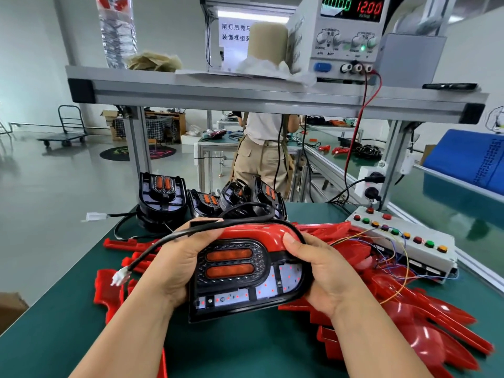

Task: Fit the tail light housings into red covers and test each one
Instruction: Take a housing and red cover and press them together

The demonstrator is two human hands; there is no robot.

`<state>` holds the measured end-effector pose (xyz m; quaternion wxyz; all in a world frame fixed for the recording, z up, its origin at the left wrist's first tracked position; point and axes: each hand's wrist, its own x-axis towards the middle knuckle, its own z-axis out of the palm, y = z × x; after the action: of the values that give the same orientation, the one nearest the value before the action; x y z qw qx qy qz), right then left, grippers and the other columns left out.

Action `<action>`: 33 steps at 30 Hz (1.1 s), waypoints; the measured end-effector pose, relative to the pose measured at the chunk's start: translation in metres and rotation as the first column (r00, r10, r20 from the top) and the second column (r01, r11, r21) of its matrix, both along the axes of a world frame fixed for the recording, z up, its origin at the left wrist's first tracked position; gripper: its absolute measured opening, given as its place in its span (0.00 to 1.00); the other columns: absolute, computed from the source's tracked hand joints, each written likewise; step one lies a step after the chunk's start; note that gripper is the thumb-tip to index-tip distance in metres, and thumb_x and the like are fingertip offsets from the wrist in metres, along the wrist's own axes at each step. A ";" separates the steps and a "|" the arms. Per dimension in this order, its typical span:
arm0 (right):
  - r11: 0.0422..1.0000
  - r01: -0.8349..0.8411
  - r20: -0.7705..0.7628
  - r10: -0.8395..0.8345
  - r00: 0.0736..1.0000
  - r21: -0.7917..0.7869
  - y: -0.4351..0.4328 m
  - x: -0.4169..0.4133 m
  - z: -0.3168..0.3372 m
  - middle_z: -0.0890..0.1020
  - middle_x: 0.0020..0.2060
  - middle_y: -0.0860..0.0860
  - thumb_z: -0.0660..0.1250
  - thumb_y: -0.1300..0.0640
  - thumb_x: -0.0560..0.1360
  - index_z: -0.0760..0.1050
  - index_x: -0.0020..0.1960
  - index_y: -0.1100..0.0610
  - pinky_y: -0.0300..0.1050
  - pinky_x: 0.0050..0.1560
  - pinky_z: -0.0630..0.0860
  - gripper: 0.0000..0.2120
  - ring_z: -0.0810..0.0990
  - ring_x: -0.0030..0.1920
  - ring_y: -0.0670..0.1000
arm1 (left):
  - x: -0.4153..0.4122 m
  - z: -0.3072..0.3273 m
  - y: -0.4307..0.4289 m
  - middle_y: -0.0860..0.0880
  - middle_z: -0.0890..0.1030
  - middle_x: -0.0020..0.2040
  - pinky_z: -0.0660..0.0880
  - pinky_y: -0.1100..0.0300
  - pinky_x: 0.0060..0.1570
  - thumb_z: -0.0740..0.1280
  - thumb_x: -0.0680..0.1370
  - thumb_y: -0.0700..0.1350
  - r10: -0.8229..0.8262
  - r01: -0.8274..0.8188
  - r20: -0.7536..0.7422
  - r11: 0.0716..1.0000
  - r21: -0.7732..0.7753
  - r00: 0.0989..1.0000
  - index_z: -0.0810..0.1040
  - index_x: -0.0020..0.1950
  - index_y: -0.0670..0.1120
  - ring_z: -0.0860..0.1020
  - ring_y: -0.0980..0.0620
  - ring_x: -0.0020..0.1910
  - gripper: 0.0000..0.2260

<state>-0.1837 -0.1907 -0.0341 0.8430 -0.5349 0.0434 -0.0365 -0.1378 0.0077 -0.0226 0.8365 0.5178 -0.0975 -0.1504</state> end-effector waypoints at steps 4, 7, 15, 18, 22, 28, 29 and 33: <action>1.000 0.009 0.018 -0.009 1.000 0.016 0.001 0.001 -0.001 0.85 0.44 0.60 0.74 0.59 0.63 0.79 0.53 0.64 0.50 0.45 0.82 0.20 0.85 0.42 0.57 | 0.003 -0.001 -0.001 0.30 0.82 0.48 0.80 0.38 0.35 0.72 0.66 0.43 0.073 -0.073 0.052 0.997 -0.013 0.996 0.79 0.51 0.43 0.83 0.31 0.43 0.15; 1.000 0.000 0.014 0.000 1.000 0.018 0.001 0.000 -0.001 0.85 0.47 0.62 0.74 0.59 0.63 0.79 0.55 0.66 0.52 0.48 0.82 0.23 0.84 0.44 0.58 | 0.004 -0.002 -0.001 0.31 0.83 0.48 0.80 0.39 0.35 0.72 0.66 0.43 0.082 -0.082 0.049 0.997 -0.002 0.995 0.79 0.49 0.45 0.83 0.31 0.43 0.12; 0.999 -0.046 0.046 0.047 0.998 -0.008 0.001 -0.001 0.000 0.83 0.50 0.65 0.73 0.58 0.65 0.79 0.55 0.68 0.55 0.50 0.81 0.22 0.84 0.47 0.61 | 0.004 -0.004 0.004 0.32 0.83 0.50 0.81 0.43 0.35 0.72 0.66 0.47 -0.016 0.016 0.044 1.000 -0.015 0.999 0.79 0.56 0.41 0.84 0.33 0.45 0.21; 0.999 -0.031 0.046 0.029 0.998 0.021 0.002 -0.001 0.001 0.84 0.49 0.64 0.75 0.59 0.63 0.78 0.57 0.68 0.51 0.45 0.81 0.25 0.84 0.46 0.59 | 0.007 -0.007 0.006 0.32 0.83 0.51 0.81 0.42 0.36 0.71 0.68 0.45 -0.017 0.018 0.043 1.000 -0.026 0.999 0.82 0.50 0.43 0.83 0.33 0.46 0.13; 0.997 -0.071 0.048 0.070 0.996 0.020 0.000 -0.001 0.000 0.84 0.51 0.64 0.74 0.59 0.65 0.79 0.57 0.66 0.52 0.46 0.81 0.22 0.84 0.48 0.60 | 0.008 -0.009 0.008 0.32 0.83 0.50 0.81 0.41 0.37 0.70 0.69 0.45 -0.016 0.016 0.055 1.000 -0.011 0.998 0.84 0.46 0.45 0.83 0.32 0.46 0.09; 0.992 -0.129 0.054 0.128 0.990 0.008 0.001 -0.002 -0.001 0.84 0.50 0.63 0.74 0.52 0.70 0.84 0.50 0.62 0.53 0.49 0.81 0.15 0.84 0.50 0.60 | 0.009 -0.009 0.012 0.33 0.83 0.49 0.80 0.40 0.37 0.69 0.68 0.44 -0.028 0.029 0.057 0.999 -0.017 0.998 0.84 0.44 0.48 0.83 0.32 0.46 0.07; 0.995 -0.103 0.038 0.103 0.994 -0.001 0.001 -0.002 -0.001 0.85 0.49 0.62 0.73 0.51 0.70 0.84 0.48 0.61 0.53 0.48 0.81 0.14 0.85 0.48 0.59 | 0.009 -0.010 0.012 0.33 0.83 0.50 0.80 0.40 0.38 0.70 0.68 0.44 -0.047 0.048 0.060 0.999 -0.017 0.997 0.84 0.45 0.48 0.83 0.32 0.46 0.08; 0.999 -0.024 0.036 0.025 0.999 -0.038 0.000 0.000 -0.002 0.85 0.46 0.61 0.72 0.52 0.68 0.84 0.48 0.61 0.53 0.48 0.81 0.14 0.85 0.45 0.58 | 0.006 -0.010 0.009 0.33 0.83 0.52 0.80 0.40 0.40 0.71 0.67 0.45 -0.087 0.088 0.080 0.996 -0.013 0.993 0.83 0.47 0.47 0.83 0.31 0.48 0.10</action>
<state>-0.1841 -0.1905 -0.0358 0.8338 -0.5505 0.0209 -0.0365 -0.1320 0.0168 -0.0330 0.8288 0.5117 -0.1546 -0.1653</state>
